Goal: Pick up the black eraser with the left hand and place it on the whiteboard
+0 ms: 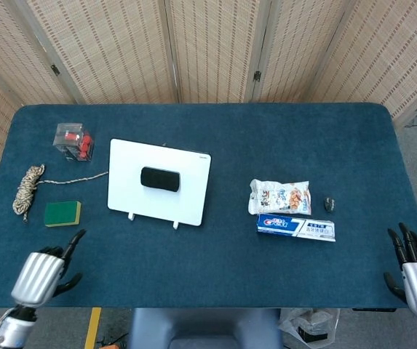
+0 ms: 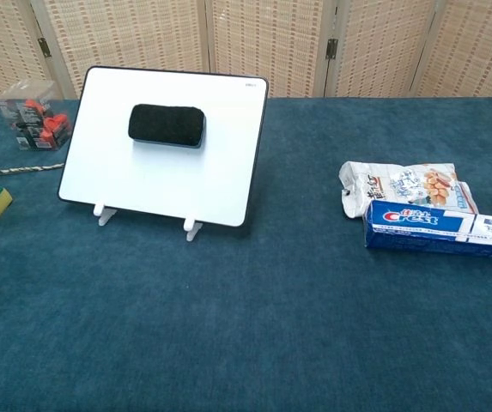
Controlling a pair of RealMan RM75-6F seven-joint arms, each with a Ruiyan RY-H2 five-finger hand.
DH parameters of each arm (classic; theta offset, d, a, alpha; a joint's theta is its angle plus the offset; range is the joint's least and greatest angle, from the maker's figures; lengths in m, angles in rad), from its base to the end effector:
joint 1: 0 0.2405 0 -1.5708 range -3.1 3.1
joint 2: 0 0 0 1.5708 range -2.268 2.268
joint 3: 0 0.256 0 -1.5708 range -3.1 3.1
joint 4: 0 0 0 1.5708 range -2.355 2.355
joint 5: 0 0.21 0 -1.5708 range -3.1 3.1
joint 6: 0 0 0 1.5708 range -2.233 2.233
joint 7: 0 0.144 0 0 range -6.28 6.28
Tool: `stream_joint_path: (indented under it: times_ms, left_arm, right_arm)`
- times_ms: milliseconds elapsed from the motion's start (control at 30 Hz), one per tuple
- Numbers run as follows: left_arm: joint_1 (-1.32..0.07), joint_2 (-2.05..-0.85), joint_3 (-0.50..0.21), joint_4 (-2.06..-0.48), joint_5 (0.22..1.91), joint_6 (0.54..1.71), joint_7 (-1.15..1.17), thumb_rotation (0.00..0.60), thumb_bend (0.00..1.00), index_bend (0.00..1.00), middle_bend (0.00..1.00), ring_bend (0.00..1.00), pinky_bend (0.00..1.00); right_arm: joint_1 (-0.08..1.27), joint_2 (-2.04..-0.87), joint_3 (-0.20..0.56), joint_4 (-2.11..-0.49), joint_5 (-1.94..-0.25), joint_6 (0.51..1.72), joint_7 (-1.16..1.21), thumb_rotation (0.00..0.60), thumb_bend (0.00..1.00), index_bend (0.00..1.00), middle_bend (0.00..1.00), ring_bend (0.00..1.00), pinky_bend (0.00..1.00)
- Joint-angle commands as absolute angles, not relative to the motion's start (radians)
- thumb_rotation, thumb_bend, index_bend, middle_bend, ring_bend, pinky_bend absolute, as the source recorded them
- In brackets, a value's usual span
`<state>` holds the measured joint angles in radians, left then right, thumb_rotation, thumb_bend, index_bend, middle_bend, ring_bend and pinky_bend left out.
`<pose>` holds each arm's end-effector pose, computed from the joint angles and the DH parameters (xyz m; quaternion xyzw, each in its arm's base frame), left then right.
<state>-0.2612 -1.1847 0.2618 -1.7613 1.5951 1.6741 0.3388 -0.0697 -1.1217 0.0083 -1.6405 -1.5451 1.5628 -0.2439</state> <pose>-0.2506 0.1590 0.1165 -0.6928 -0.3045 -0.3799 0.5320 -0.3211 -0.1236 0.1580 0.6106 -0.3499 0.2945 0.6466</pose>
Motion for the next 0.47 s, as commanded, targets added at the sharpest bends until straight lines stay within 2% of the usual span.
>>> stream_joint_path:
  times_ms: [33,100,133,267,333,467]
  left_arm:
    - [-0.057,-1.224,0.289,-1.635,1.579,1.839,0.417,0.600,0.24,0.00,0.56,0.33,0.39]
    - [-0.008,-1.265,0.261,-1.577,1.549,1.871,0.409,0.600,0.24,0.00,0.44,0.22,0.28]
    - [0.003,-1.270,0.257,-1.564,1.557,1.880,0.420,0.600,0.24,0.00,0.42,0.20,0.26]
    - [0.042,-1.293,0.233,-1.517,1.625,1.942,0.404,0.600,0.23,0.00,0.33,0.14,0.21]
    - [0.049,-1.295,0.230,-1.511,1.634,1.933,0.395,0.600,0.23,0.00,0.27,0.10,0.17]
    - [0.053,-1.285,0.200,-1.520,1.618,1.896,0.385,0.600,0.23,0.00,0.24,0.09,0.17]
  right_arm:
    - [-0.067,-1.120,0.010,-1.641,-1.542,1.559,-0.240,0.600,0.33,0.00,0.00,0.08,0.13]
    - [-0.065,-1.119,0.010,-1.641,-1.542,1.556,-0.240,0.600,0.33,0.00,0.00,0.08,0.13]
    - [-0.063,-1.119,0.010,-1.642,-1.544,1.555,-0.241,0.600,0.33,0.00,0.00,0.08,0.13]
    - [-0.058,-1.123,0.009,-1.643,-1.546,1.549,-0.253,0.600,0.33,0.00,0.00,0.08,0.13]
    - [-0.056,-1.124,0.009,-1.644,-1.545,1.546,-0.256,0.600,0.33,0.00,0.00,0.08,0.13]
    - [-0.059,-1.124,0.007,-1.646,-1.546,1.551,-0.256,0.600,0.34,0.00,0.00,0.08,0.13]
